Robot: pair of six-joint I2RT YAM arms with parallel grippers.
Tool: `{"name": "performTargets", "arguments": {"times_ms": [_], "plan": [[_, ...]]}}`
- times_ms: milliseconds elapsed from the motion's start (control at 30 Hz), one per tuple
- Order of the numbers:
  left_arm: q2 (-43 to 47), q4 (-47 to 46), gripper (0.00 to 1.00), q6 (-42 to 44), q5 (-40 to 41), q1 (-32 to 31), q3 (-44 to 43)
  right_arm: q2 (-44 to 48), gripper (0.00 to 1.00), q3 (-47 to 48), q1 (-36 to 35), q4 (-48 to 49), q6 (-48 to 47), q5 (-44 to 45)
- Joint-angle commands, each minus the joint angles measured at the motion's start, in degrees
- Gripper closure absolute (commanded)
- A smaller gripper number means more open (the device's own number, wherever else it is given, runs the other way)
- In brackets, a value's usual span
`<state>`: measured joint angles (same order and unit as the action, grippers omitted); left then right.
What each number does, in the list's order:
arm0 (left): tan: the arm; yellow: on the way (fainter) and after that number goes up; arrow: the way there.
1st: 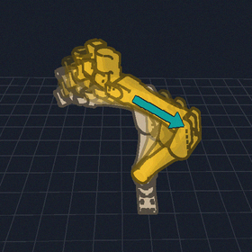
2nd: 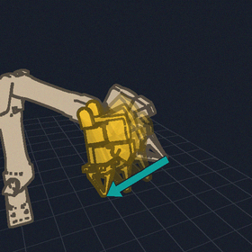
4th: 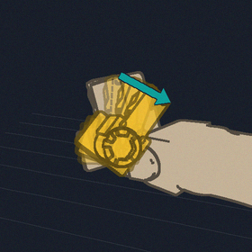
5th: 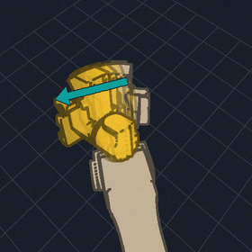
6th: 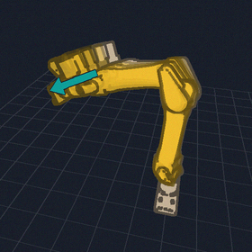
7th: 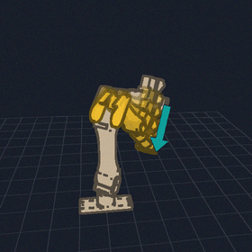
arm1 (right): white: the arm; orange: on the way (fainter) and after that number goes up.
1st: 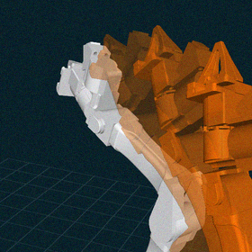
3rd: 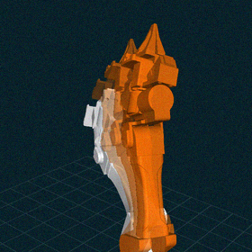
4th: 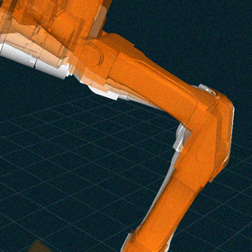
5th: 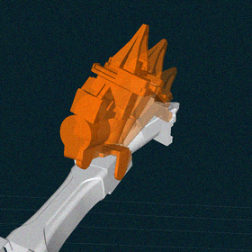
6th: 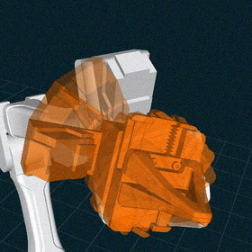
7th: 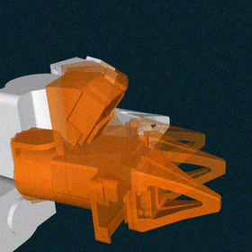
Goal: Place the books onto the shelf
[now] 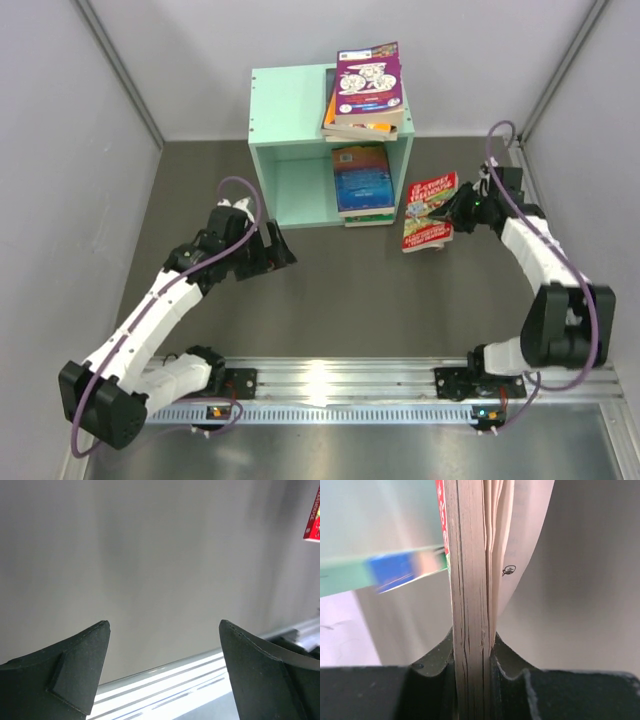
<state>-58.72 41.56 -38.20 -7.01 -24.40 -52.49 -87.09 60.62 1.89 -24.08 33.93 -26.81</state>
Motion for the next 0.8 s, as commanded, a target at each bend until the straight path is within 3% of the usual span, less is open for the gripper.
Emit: {"name": "performTargets", "arguments": {"times_ms": [0,167,300,500,767], "plan": [[-0.69,-10.08,0.04,-0.65,-7.66,0.23,0.81,16.11,1.0,-3.91,-0.13,0.26,5.96,0.18],[-5.17,-19.13,0.04,-3.9,-15.12,-1.26,0.63,30.02,1.0,-11.83,-1.45,1.66,16.14,-4.13],[-8.6,-27.82,0.02,-8.81,-16.72,-5.21,-0.42,41.09,1.0,-17.1,-5.48,3.42,23.1,-4.83],[-13.87,-33.38,0.02,-13.48,-15.59,-14.08,-4.72,48.75,1.0,-21.41,-11.45,6.58,32.06,-3.34],[-17.3,-38.66,0.05,-15.42,-11.72,-23.93,-6.48,51.49,1.0,-25.64,-21.13,11.76,39.0,1.4]]}}
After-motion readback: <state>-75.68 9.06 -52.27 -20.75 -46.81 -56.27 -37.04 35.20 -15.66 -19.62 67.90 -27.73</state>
